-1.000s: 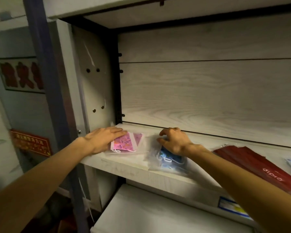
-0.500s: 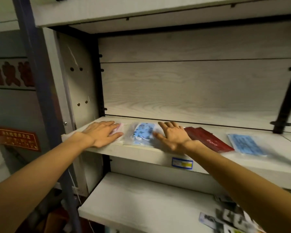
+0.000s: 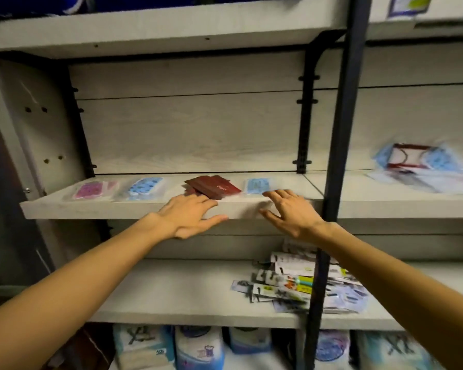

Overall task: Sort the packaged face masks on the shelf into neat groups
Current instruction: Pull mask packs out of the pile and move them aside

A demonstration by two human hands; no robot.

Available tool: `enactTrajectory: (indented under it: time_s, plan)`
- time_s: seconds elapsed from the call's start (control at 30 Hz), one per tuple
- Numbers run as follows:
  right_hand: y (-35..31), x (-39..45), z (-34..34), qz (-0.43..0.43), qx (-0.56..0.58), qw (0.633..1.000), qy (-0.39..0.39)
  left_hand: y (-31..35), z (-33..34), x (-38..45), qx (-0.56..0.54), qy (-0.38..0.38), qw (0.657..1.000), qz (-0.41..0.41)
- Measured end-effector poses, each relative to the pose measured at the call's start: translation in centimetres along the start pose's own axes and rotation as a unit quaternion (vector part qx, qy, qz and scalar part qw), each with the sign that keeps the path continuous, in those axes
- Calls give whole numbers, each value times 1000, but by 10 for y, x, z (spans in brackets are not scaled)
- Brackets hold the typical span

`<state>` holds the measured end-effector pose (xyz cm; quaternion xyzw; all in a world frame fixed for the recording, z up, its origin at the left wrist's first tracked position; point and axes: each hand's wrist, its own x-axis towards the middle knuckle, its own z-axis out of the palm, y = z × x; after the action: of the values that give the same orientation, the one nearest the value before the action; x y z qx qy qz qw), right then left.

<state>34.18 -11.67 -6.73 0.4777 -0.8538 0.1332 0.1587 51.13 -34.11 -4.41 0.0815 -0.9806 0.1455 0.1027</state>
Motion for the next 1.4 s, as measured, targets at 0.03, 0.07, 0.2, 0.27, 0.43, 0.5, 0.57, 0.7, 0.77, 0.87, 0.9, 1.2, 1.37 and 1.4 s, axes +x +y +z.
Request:
enactTrajectory:
  time_s: [0.03, 0.07, 0.2, 0.27, 0.43, 0.5, 0.57, 0.7, 0.77, 0.87, 0.9, 1.2, 1.37, 1.4]
  plan:
    - [14, -15, -7, 10, 3, 1000, 2, 18, -3, 5, -2, 2, 1000, 14]
    - [28, -29, -15, 23, 6, 1000, 3, 36, -6, 11, -6, 5, 1000, 27]
    - [80, -72, -44, 69, 14, 997, 6, 97, -15, 41, -40, 16, 997, 71]
    - [108, -88, -57, 101, -2, 995, 17, 128, -22, 61, -73, 27, 993, 91]
    - [173, -117, -72, 166, -47, 984, 42, 210, -32, 122, -136, 39, 977, 161]
    - [200, -123, -73, 187, -66, 979, 45, 243, -33, 148, -147, 45, 970, 188]
    - [229, -125, -72, 204, -79, 975, 47, 271, -32, 176, -169, 64, 962, 207]
    - [291, -117, -73, 220, -92, 970, 50, 315, -29, 240, -165, 95, 958, 214]
    - [324, -107, -76, 228, -105, 967, 43, 330, -27, 276, -155, 88, 965, 194]
    - [370, -86, -79, 239, -120, 963, 35, 346, -18, 324, -153, 81, 971, 166]
    - [383, -79, -80, 247, -119, 961, 33, 350, -14, 338, -158, 81, 971, 158]
    - [475, -54, -89, 294, -117, 949, -10, 398, 12, 419, -251, 94, 955, 126]
    - [512, -56, -100, 291, -120, 949, 6, 421, 1, 451, -279, 95, 948, 121]
    - [520, -55, -101, 288, -114, 951, 0, 426, 0, 457, -275, 91, 950, 115]
